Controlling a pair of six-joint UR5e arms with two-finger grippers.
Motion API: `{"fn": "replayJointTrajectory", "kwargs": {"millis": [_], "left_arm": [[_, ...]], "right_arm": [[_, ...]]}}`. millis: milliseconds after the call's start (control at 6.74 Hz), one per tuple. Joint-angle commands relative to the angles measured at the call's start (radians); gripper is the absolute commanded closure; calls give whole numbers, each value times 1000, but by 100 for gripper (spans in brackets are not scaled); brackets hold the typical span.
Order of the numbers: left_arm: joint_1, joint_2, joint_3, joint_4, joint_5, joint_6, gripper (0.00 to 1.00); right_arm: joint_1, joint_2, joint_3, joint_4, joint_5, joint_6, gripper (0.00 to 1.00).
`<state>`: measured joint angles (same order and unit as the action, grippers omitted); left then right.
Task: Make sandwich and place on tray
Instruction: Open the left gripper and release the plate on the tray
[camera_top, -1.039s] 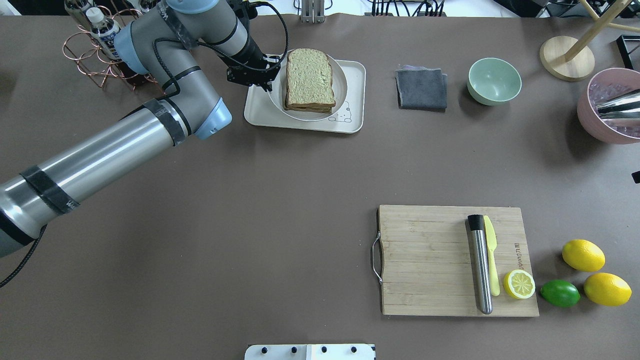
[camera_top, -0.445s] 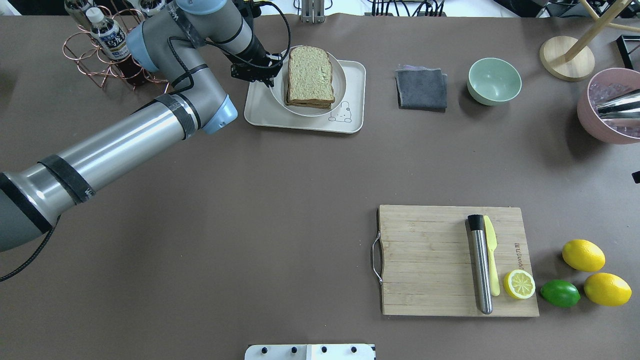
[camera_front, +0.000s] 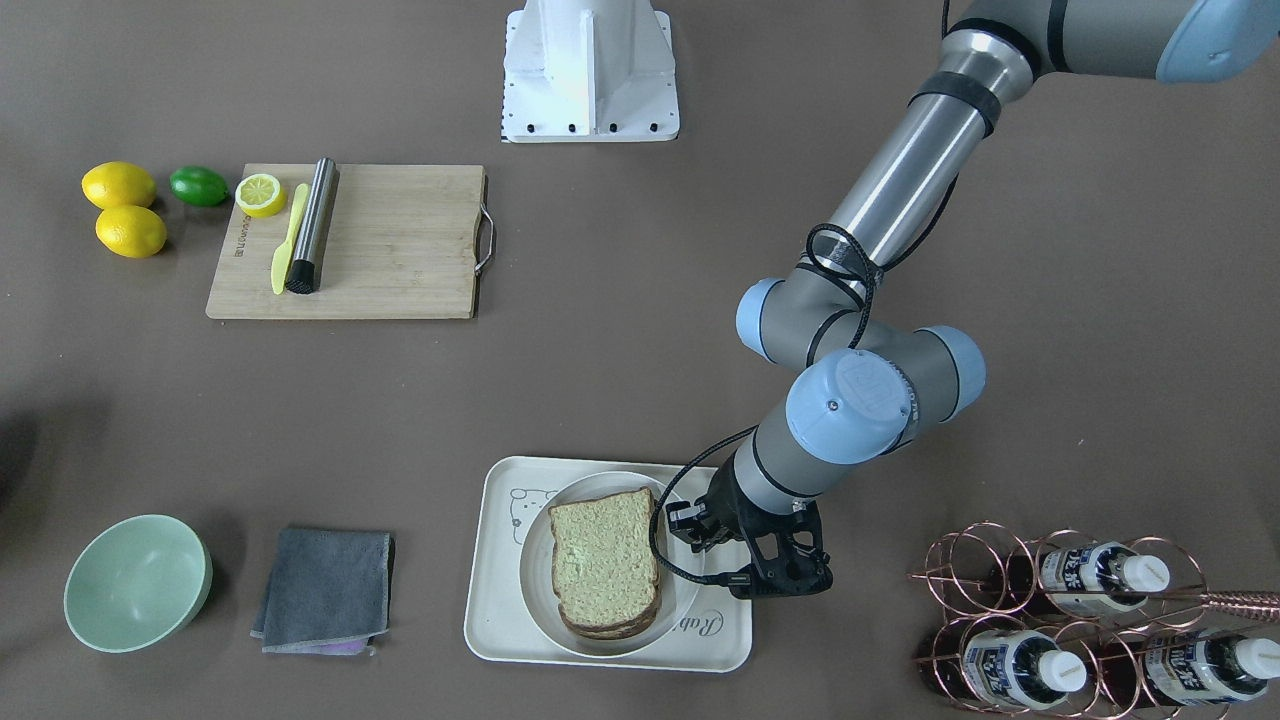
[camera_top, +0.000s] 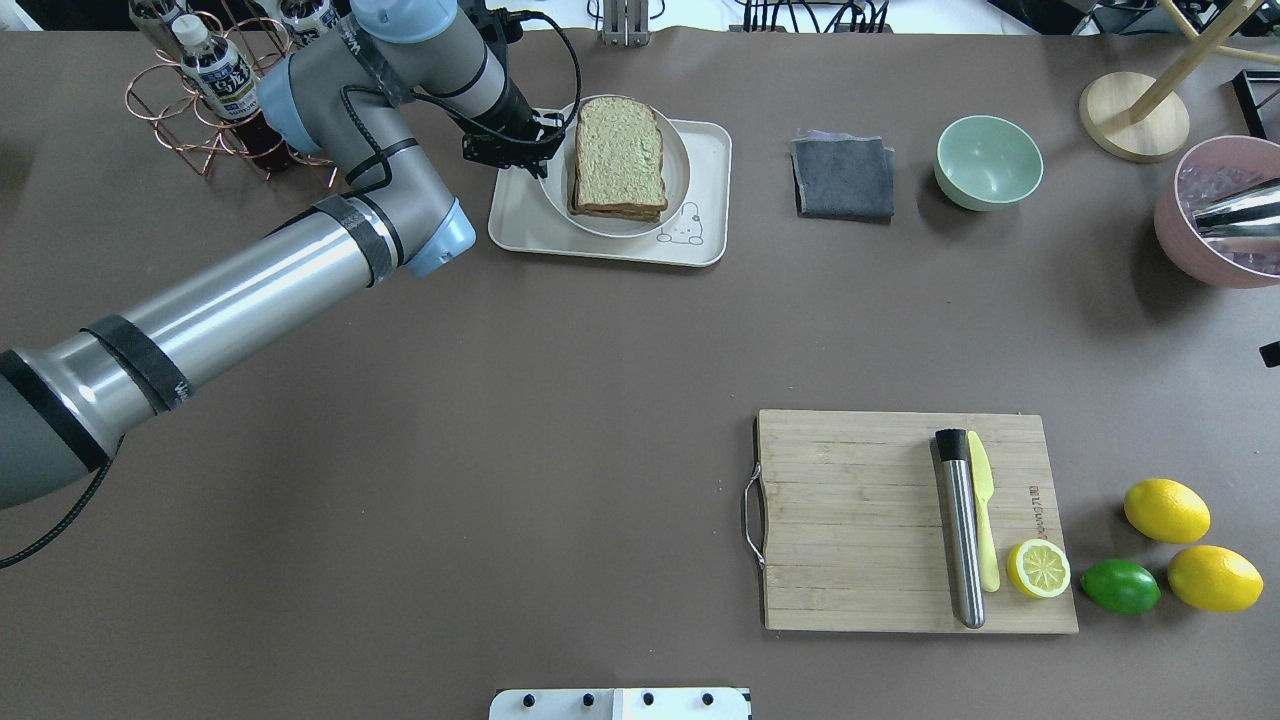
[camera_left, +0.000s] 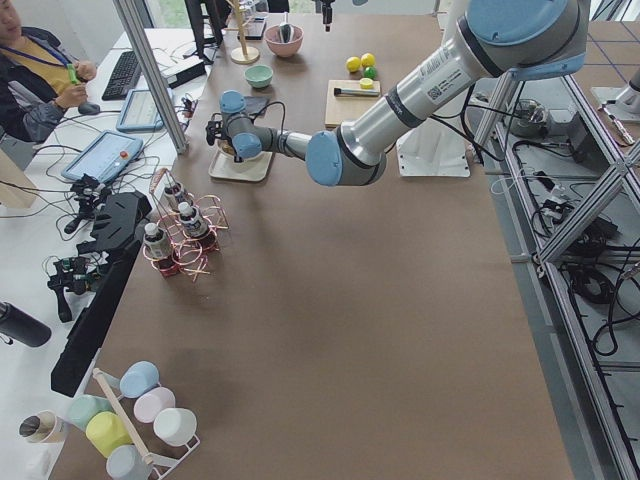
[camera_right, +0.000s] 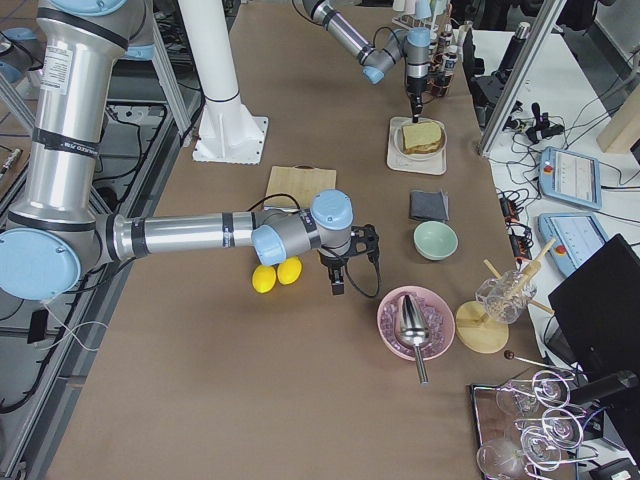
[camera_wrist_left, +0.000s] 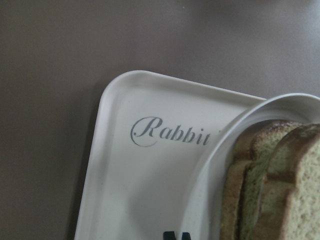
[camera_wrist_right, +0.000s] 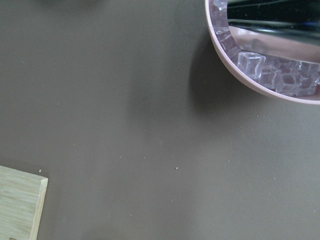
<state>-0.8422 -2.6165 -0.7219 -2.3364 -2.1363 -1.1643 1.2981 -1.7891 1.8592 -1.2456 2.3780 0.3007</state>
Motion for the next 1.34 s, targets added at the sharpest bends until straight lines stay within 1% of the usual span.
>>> {"fn": "replayJointTrajectory", "kwargs": {"millis": [0,148,297,445,594,890,1039,1187], "left_arm": [[3,18,1,-12,4,0,48],[8,25,-1,-44,4,-5,25],[6,56,-20,-67,3,-8,24],[2,112,-107,-63,-8,-15,21],[2,189,-234,-40,-11,-29,21],[-6,312,-533,229,-60,-14,21],[-39,387,-633,283,-114,4,21],[-64,474,-736,342,-120,170,13]], "right_arm": [[1,-3,12,0,0,0,0],[1,-3,12,-1,0,0,0],[6,-3,21,-2,0,0,0],[6,-3,23,-3,0,0,0],[0,-3,21,-8,0,2,0],[-2,-1,26,-37,-20,2,0],[-2,-1,26,-43,-25,2,0],[16,-1,26,-54,-49,0,0]]}}
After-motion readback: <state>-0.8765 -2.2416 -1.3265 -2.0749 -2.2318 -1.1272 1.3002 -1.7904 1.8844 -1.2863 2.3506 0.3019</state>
